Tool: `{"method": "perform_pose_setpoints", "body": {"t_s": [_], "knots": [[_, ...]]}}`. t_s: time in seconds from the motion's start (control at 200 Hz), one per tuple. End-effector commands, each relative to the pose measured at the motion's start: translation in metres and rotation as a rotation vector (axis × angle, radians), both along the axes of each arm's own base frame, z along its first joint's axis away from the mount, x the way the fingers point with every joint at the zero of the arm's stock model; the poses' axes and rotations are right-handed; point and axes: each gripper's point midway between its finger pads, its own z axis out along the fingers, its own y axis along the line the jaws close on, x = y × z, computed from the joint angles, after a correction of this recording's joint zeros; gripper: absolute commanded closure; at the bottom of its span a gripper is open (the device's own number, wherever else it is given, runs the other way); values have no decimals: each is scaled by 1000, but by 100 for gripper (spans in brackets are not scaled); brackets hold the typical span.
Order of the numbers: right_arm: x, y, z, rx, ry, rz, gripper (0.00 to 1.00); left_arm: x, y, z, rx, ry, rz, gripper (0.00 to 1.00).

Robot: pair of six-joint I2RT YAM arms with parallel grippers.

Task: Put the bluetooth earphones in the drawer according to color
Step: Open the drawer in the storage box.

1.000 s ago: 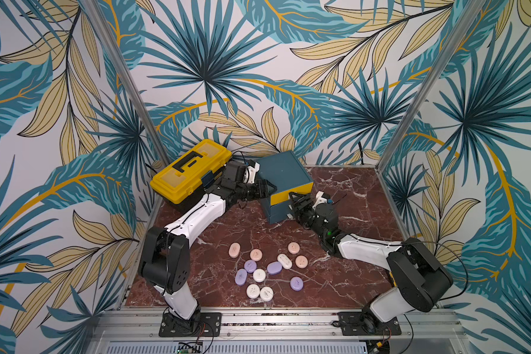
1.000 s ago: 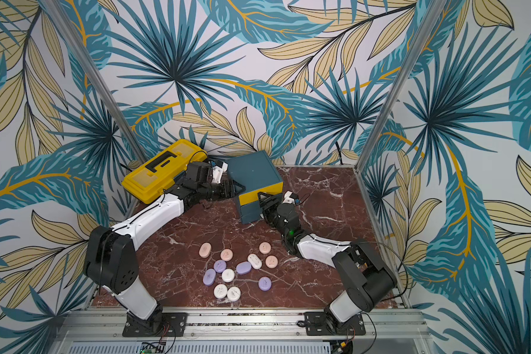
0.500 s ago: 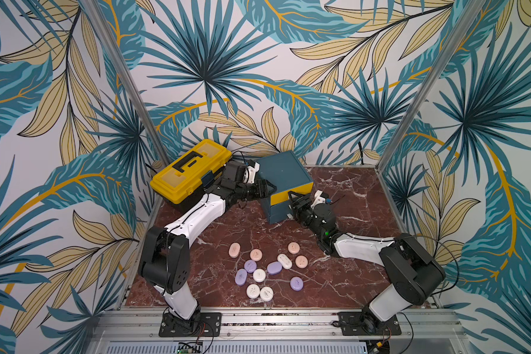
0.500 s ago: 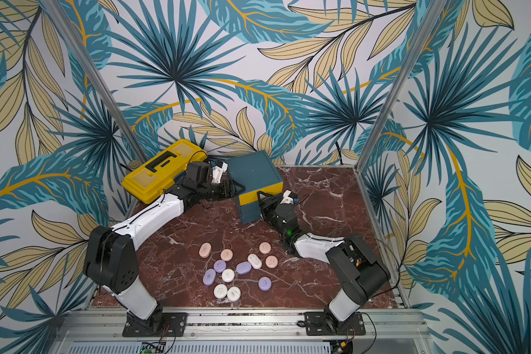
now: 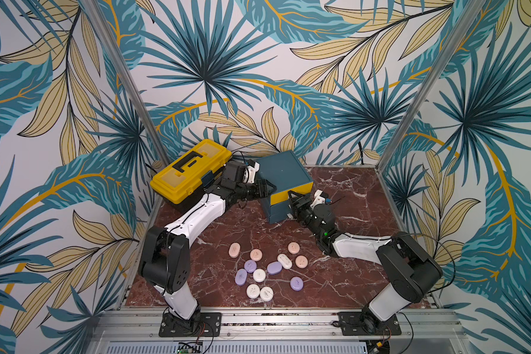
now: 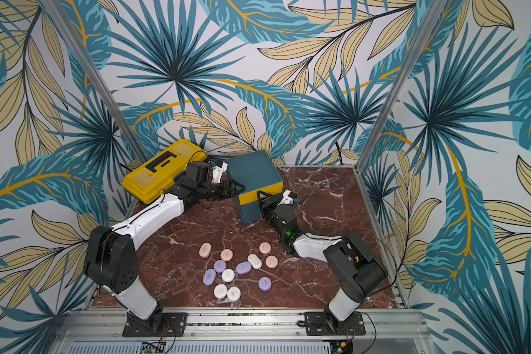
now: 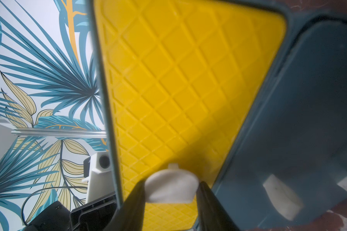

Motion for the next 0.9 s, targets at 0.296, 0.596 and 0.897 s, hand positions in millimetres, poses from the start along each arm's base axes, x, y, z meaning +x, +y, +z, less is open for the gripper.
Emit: {"method": "perform_pose_setpoints", "body": {"t_s": [0.296,0.596,0.897], "knots": [[-3,-6,-5,-14,29,-23,65,-8,2,-44,74,103,-12,30],[-36,-12,-21,-66,121,44,68,-1,7,-47,92,105,27,31],[-74,-33,-36,-125,178,52,68,3,9,-43,90,103,43,31]]}}
